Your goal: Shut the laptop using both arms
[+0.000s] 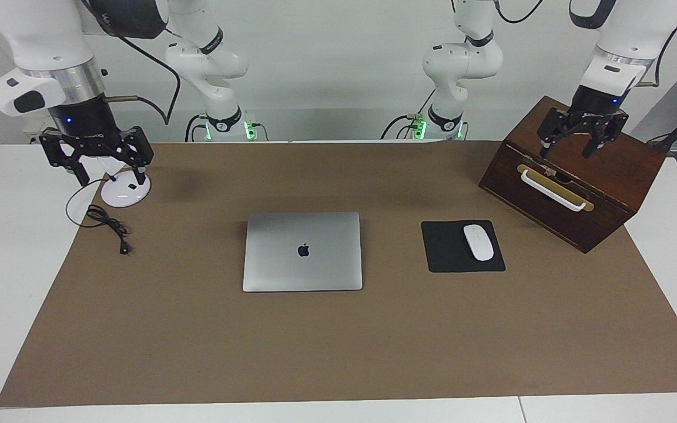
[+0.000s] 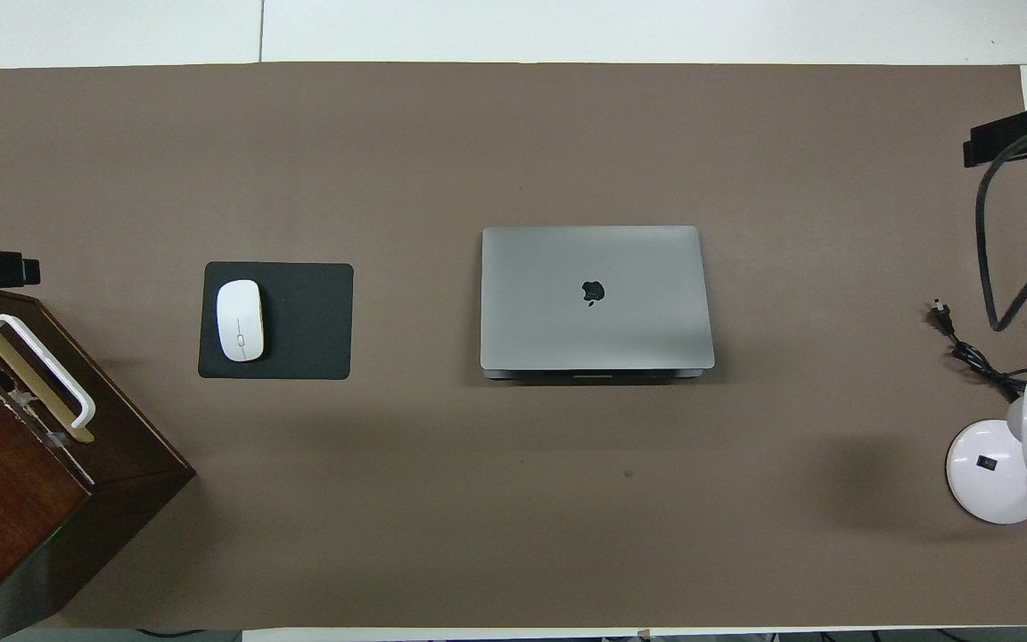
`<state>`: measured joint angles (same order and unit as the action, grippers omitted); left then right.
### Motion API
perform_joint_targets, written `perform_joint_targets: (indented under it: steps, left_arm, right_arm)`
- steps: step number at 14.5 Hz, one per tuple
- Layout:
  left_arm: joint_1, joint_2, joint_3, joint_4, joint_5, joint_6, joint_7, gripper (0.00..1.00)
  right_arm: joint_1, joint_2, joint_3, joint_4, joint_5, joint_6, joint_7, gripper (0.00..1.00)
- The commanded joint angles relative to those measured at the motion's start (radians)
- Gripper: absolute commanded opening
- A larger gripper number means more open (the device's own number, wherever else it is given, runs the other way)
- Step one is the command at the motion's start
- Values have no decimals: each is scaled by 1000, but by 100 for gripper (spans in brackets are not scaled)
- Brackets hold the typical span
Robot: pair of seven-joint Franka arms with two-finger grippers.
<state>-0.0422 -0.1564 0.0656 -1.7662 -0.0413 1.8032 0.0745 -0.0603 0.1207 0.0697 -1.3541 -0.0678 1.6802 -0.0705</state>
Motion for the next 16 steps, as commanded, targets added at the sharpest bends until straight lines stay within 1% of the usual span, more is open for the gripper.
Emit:
perform_joint_targets:
  steps: [1, 3, 5, 7, 9, 11, 12, 16]
  left_arm:
    - [13, 28, -13, 60, 17, -62, -2, 100]
    - [13, 44, -13, 88, 27, -94, -2, 100]
    - [1, 60, -13, 99, 47, -99, -2, 100]
    - [-4, 63, -16, 100, 40, -105, -4, 100]
    - [-21, 93, -26, 134, 38, -105, -22, 100]
    - [-74, 115, -12, 140, 40, -105, -24, 100]
    - [-82, 113, -9, 139, 43, -104, -24, 100]
    - [-84, 136, 0, 137, 40, -99, -24, 100]
  right_arm:
    - [-27, -73, 10, -110, 11, 18, -45, 100]
    - [-26, -122, -11, -184, 68, 24, 18, 100]
    - [-29, -131, -18, -209, 65, 35, 24, 100]
    - [-30, -153, -19, -214, 59, 26, 28, 100]
    - [-23, -190, -19, -250, 54, 20, 47, 99]
    - [-23, -193, -19, -249, 53, 1, 63, 99]
    - [-23, -193, -19, -247, 53, -16, 63, 99]
    - [-21, -193, -19, -247, 49, -19, 63, 99]
